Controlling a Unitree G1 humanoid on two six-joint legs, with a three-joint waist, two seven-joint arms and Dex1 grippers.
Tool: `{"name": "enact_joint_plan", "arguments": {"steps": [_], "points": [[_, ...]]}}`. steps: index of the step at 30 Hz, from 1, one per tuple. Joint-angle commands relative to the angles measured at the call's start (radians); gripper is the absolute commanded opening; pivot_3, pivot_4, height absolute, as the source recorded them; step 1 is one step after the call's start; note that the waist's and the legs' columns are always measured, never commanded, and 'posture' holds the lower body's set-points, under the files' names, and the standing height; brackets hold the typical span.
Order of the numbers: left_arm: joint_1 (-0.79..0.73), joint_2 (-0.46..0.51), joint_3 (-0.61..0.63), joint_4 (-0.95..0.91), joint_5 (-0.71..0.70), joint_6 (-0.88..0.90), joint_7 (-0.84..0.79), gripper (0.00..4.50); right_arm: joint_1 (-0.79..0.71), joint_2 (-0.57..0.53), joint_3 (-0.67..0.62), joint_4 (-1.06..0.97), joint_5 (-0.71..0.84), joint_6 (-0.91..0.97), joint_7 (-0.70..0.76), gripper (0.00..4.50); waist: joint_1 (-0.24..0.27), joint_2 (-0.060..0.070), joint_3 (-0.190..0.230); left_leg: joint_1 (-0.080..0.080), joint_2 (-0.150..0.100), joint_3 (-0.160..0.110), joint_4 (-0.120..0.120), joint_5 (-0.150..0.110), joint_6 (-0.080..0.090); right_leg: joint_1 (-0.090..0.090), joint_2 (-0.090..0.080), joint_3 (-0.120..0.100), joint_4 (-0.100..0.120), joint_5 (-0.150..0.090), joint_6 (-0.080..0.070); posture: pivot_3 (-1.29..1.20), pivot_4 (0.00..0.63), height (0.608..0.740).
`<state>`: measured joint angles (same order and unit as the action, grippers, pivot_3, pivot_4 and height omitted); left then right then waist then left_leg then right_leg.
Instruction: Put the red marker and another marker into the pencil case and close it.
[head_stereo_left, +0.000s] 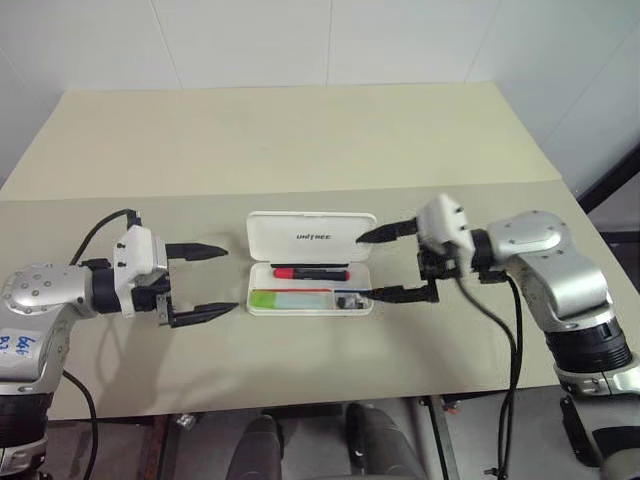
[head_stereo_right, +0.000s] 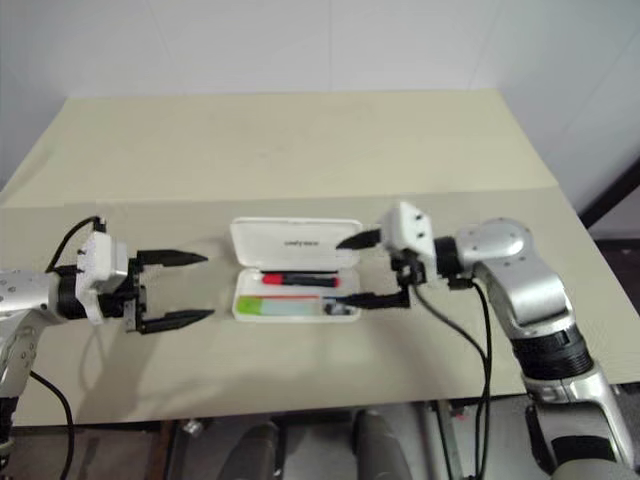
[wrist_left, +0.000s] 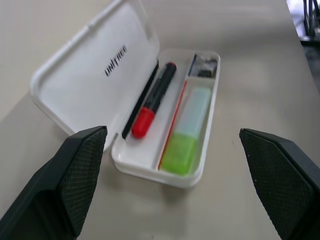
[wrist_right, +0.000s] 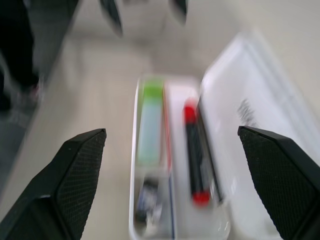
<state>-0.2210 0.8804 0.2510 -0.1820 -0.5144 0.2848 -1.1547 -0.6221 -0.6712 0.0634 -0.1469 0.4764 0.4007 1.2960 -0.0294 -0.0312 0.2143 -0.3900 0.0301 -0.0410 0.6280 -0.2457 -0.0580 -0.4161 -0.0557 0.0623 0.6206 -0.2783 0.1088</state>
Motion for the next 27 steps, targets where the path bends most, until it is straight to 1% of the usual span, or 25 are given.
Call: {"name": "enact_joint_plan", "arguments": {"steps": [1,3,6,12,13,15,17,20,22,23,27], "points": [[-0.015,0.004,0.059,0.003,-0.063,0.022,-0.003,3.90,-0.001,0.002,-0.103,-0.057,0.126,0.054,-0.025,4.50,-0.004,0.000,0.000,0.000,0.000,0.000,0.000,0.000,0.000,0.000,0.000,0.000,0.000,0.000,0.000,0.00,0.150,0.740],[-0.020,0.005,0.069,0.012,-0.081,0.038,-0.008,3.21,0.005,-0.010,-0.118,-0.064,0.140,0.058,-0.026,4.50,-0.005,0.000,0.000,0.002,0.000,0.000,0.000,0.000,0.000,0.001,0.000,0.000,0.000,-0.001,-0.001,0.00,0.150,0.740],[-0.049,0.007,0.074,0.031,-0.098,0.048,-0.007,2.24,0.024,-0.028,-0.121,-0.042,0.111,0.009,-0.010,4.50,-0.003,0.000,0.000,0.002,0.000,0.000,-0.001,0.000,0.000,0.001,0.000,0.000,0.001,-0.001,-0.002,0.00,0.150,0.740],[-0.081,0.007,0.074,0.054,-0.112,0.062,-0.012,0.16,0.015,-0.026,-0.113,-0.003,0.087,-0.042,-0.013,4.50,-0.001,0.000,0.000,0.001,0.000,0.000,0.000,0.000,0.000,0.002,0.000,0.000,-0.001,-0.002,-0.003,0.00,0.150,0.740],[-0.083,0.008,0.074,0.057,-0.113,0.065,-0.012,0.02,0.013,-0.025,-0.112,0.003,0.082,-0.048,-0.014,4.50,-0.001,0.000,0.000,0.002,0.000,0.000,0.000,0.000,0.000,0.002,0.000,0.000,-0.001,-0.002,-0.003,0.00,0.150,0.740],[-0.100,-0.003,0.077,0.069,-0.119,0.070,0.003,0.02,0.010,-0.027,-0.109,0.016,0.073,-0.062,-0.012,4.50,-0.002,0.000,0.000,0.002,0.000,0.000,-0.001,0.000,0.000,0.002,0.000,0.000,-0.001,-0.001,-0.002,0.00,0.150,0.740],[-0.149,-0.038,0.079,0.117,-0.105,0.047,0.051,0.02,0.004,-0.028,-0.105,0.033,0.062,-0.073,-0.012,4.50,-0.001,0.000,0.000,0.002,0.000,0.000,-0.001,0.000,0.000,0.002,0.000,0.000,-0.001,-0.001,-0.002,0.00,0.150,0.740],[-0.247,-0.091,0.063,0.237,-0.022,-0.033,0.146,0.02,-0.011,-0.022,-0.096,0.062,0.044,-0.092,-0.015,4.50,0.001,0.000,0.000,0.002,0.000,0.000,0.001,0.000,0.000,0.002,0.000,0.000,0.000,-0.001,-0.001,0.00,0.150,0.740],[-0.321,-0.118,0.040,0.333,0.066,-0.094,0.243,0.02,-0.020,-0.019,-0.088,0.075,0.034,-0.101,-0.016,4.50,0.001,0.000,0.000,0.002,0.000,0.000,0.001,0.000,0.000,0.002,0.000,0.000,0.000,0.001,0.001,0.00,0.150,0.740],[-0.352,-0.128,0.029,0.376,0.105,-0.113,0.289,0.02,-0.023,-0.018,-0.085,0.079,0.030,-0.102,-0.017,4.50,0.001,0.000,0.000,0.002,0.000,0.000,0.001,0.000,0.000,0.002,0.000,0.000,0.000,0.004,0.007,0.00,0.150,0.740],[-0.403,-0.171,-0.035,0.497,0.179,-0.174,0.304,0.02,-0.027,-0.022,-0.064,0.077,0.015,-0.082,-0.023,4.50,0.001,0.000,0.000,0.001,-0.001,0.000,0.001,0.000,0.000,0.002,0.000,0.000,-0.001,0.005,0.008,0.00,0.150,0.740]]}}
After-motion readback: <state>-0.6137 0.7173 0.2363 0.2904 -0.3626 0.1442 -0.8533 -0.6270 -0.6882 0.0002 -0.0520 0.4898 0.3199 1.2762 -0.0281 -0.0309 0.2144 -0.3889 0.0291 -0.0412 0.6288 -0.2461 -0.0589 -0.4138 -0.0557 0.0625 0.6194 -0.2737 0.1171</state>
